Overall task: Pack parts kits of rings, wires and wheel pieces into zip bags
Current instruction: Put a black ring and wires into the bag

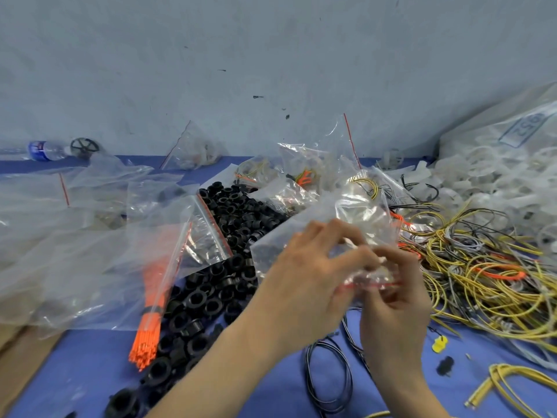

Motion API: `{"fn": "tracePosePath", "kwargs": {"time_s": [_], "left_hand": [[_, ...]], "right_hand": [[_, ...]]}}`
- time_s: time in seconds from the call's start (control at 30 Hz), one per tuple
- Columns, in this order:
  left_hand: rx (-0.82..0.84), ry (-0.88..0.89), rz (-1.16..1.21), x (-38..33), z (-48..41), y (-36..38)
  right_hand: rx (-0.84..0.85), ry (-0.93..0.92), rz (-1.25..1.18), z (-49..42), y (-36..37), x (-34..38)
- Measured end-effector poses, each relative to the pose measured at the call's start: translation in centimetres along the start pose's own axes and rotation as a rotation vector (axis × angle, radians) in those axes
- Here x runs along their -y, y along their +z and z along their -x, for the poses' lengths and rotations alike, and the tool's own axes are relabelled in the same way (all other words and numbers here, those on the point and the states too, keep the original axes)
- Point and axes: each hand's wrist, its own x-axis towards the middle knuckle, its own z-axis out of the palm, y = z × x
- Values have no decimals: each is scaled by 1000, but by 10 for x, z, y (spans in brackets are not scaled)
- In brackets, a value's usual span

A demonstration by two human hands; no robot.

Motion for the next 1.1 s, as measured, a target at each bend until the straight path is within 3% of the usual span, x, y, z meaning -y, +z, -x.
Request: {"fn": "tracePosePath", "kwargs": {"time_s": [0.1,0.2,0.3,0.5,0.63,0.7,0.77,0.8,0.87,1.0,1.1], "left_hand": [[86,33,-71,4,-1,0],[25,-205,9,18,-3,-16],[-174,-430,77,37,-2,-40],[-495,-647,110,70,11,-88],[-819,-671,262,79,23,-117],[-1036,-573,405,76,24,-124],[-1142,-442,521,72,21,-125],[-1111,-424,538,71,19,-121],[-885,-524,473,72,17,-113],[-141,-859,379,68,16,-80],[1,-806,242,63,14,-60]], "right_hand": [[-98,68,-131,-9,-9,-1],[-80,179,-260,-21,-19,-3],[99,174,-171,-16,-15,-4],[567,-17,107,10,6,-9],[625,6,264,15,11,-19],[775,-41,381,20,17,-27],[986,-163,555,29,27,-33],[1046,-184,597,33,31,-35],[1053,-158,629,37,37,-39],[891,-145,610,33,34,-39],[736,-134,560,29,26,-32]]}}
